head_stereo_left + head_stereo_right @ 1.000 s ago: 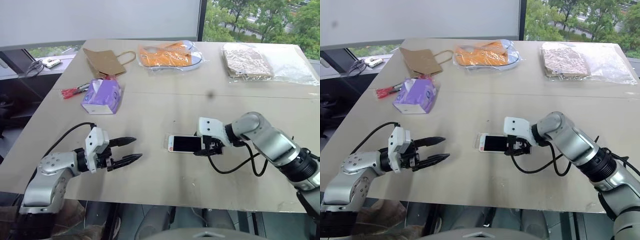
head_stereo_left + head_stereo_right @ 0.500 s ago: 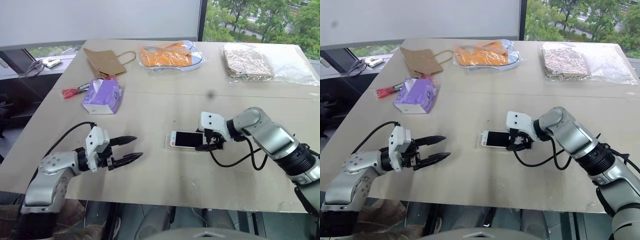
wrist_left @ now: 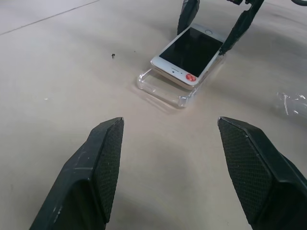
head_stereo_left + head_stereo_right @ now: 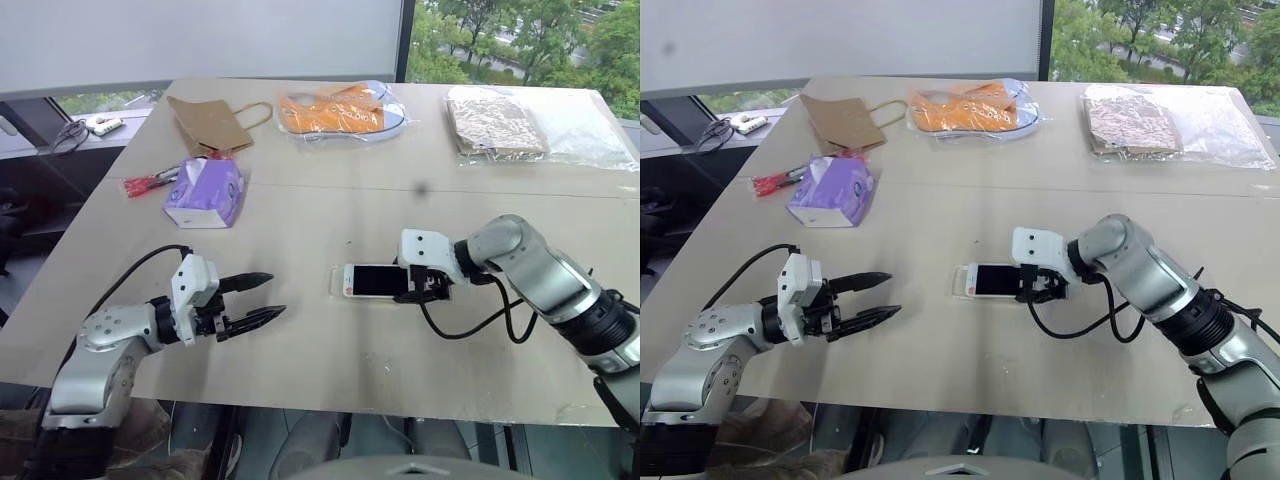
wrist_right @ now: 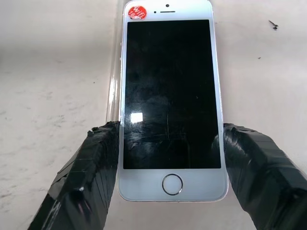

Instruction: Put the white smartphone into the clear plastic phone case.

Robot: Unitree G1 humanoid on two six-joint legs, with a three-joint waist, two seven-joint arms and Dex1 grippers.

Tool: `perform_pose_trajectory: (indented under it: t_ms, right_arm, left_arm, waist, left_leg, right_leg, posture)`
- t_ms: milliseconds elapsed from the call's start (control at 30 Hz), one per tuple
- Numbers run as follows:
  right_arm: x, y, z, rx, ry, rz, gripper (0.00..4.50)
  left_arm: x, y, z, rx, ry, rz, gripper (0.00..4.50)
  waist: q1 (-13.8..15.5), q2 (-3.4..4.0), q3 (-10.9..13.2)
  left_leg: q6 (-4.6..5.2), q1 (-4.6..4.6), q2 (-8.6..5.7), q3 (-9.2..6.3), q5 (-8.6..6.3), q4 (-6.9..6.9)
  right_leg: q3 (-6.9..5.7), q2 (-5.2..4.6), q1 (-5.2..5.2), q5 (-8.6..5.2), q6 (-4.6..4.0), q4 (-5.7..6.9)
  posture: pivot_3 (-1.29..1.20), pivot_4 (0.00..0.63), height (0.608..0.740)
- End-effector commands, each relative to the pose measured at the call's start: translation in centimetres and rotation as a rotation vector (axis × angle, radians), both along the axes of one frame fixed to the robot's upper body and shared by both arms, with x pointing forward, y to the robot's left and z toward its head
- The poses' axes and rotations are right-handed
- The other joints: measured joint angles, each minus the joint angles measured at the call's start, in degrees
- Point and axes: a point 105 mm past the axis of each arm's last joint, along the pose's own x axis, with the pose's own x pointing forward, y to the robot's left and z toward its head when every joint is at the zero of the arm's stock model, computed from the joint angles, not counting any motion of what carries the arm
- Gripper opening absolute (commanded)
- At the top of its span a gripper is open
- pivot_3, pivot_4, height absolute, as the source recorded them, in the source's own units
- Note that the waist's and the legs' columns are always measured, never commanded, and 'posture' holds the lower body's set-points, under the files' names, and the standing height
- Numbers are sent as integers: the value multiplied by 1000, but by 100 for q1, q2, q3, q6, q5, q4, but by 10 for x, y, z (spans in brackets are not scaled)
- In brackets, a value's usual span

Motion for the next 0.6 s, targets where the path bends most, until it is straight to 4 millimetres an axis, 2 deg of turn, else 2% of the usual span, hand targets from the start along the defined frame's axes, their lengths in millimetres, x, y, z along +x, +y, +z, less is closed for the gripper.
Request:
perform_pose_trajectory:
  t_ms: [33, 133, 200, 267, 400, 467, 533, 600]
  right_arm:
    - [-12, 3, -4, -19, 10, 34, 2885]
    - [-18, 5, -4, -9, 32, 38, 2885]
    - [-22, 8, -2, 6, 45, 46, 3901]
    - [-25, 9, 2, 22, 49, 51, 4452]
    - [-25, 7, 24, 84, -12, 15, 4452]
    - [-22, 11, 50, 201, -27, -21, 4452]
    - [-22, 14, 65, 284, -13, -47, 3941]
    - [-24, 16, 64, 298, -8, -47, 3152]
  left_arm:
    - [-1, -4, 8, 5, -42, -30, 3215]
    - [-1, -5, 7, 9, -40, -39, 3215]
    - [-1, -6, 7, 9, -39, -45, 3215]
    - [1, -6, 7, 8, -38, -48, 3215]
    - [4, -8, 7, 7, -39, -51, 3215]
    - [6, -10, 7, 6, -41, -53, 3215]
    - [9, -13, 7, 3, -49, -58, 3215]
    - [11, -17, 6, 1, -54, -74, 3215]
  waist:
    - [4, 0, 0]
    - [6, 0, 0]
    - [6, 0, 0]
    - [5, 0, 0]
    - [1, 1, 1]
    - [-1, 1, 2]
    - [-8, 1, 1]
    - [11, 0, 1]
  left_leg:
    - [0, 0, 0, -1, 0, 0]
    - [0, 0, 0, 0, 0, 0]
    - [0, 0, 0, 0, 0, 0]
    - [0, 0, 0, -1, 0, 0]
    - [0, -1, 0, 0, 0, -1]
    - [0, -1, 0, -1, 0, 0]
    - [0, -2, 0, 1, 0, -1]
    - [0, -2, 1, -1, 0, -1]
  right_leg:
    - [0, 0, 0, 0, 0, 0]
    - [0, 0, 0, 0, 0, 0]
    - [0, 0, 0, 0, 0, 0]
    - [0, -1, 0, 0, 0, -1]
    - [0, -1, -1, 0, 0, 0]
    - [0, -1, 0, 0, 0, 0]
    - [2, -2, -2, 0, 0, 1]
    - [0, 0, -2, 0, 0, 1]
  posture:
    - [0, 150, 740]
    - [0, 150, 740]
    - [0, 150, 740]
    - [0, 150, 740]
    - [0, 150, 740]
    - [0, 150, 740]
    - [0, 150, 740]
    - [0, 150, 740]
